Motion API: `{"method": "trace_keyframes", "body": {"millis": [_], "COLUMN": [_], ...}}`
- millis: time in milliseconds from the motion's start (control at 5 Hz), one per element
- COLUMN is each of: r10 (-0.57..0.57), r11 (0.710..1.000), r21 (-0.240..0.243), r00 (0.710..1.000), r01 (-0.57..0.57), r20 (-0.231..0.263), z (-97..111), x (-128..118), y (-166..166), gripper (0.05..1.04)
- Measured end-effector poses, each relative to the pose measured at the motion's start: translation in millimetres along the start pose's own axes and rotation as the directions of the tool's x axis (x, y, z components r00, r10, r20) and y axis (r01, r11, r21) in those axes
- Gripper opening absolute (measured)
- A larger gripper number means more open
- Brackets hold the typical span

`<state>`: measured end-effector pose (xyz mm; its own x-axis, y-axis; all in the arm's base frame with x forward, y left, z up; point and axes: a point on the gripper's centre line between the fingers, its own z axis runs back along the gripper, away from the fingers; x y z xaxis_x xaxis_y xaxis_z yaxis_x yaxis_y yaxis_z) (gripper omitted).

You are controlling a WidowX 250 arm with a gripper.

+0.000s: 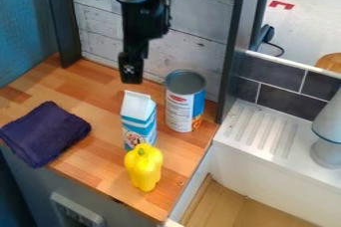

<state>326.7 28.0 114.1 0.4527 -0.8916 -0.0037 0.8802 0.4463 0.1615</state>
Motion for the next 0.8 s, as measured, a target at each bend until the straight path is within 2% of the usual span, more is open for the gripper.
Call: {"method": "trace_keyframes", "body": {"millis": [200,400,800], "r10": [-0.039,-0.063,-0.086], "r11": [0.998,0.997,0.995], "r21": [-0.039,-0.035,-0.052], "r00": [0.999,0.998,0.996], "r01": [0.039,0.064,0.086], "r20": [-0.009,0.028,0.019], "z": [-21.2,-25.1,-35.3], "x": [8.4,15.0,10.4], "y": [-8.0,-6.8,-14.8], "gripper": [1.001,1.001,1.001]}}
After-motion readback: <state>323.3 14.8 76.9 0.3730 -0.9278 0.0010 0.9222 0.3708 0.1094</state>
